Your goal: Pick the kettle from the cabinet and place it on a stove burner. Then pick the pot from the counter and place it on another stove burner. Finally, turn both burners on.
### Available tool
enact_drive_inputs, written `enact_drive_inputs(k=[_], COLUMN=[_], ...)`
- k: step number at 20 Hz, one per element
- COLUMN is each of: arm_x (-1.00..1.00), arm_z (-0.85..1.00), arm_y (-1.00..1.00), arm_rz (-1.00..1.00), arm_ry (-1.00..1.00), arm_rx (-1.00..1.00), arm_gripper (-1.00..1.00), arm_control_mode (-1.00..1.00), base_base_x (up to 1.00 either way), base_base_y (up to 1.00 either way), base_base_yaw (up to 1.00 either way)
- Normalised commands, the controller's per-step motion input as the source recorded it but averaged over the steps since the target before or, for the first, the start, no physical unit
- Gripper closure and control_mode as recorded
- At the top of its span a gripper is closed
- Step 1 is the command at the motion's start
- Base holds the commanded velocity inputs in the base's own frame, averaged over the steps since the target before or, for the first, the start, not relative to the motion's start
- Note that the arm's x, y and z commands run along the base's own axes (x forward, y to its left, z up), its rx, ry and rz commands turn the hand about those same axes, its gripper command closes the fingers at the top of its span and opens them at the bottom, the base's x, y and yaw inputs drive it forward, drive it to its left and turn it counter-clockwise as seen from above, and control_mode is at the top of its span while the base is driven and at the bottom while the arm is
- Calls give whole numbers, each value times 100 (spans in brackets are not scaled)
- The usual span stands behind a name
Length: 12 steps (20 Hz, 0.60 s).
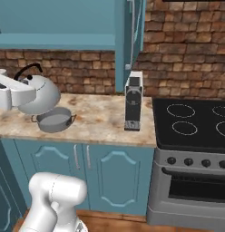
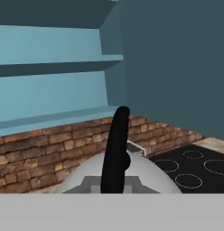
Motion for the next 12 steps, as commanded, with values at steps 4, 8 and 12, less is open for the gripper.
enact_drive_inputs(k=[4,8,12], arm_x=[0,0,0], arm_z=[0,0,0], arm_y=[0,0,0], arm_rz=[0,0,0], arm_ry=[0,0,0], arm_rx=[0,0,0], arm_gripper=[100,100,100], arm_control_mode=[100,100,100], base_base_x=[-90,-93,-62], base_base_y=[-56,-64,-68], base_base_yaw=[-19,-19,-17])
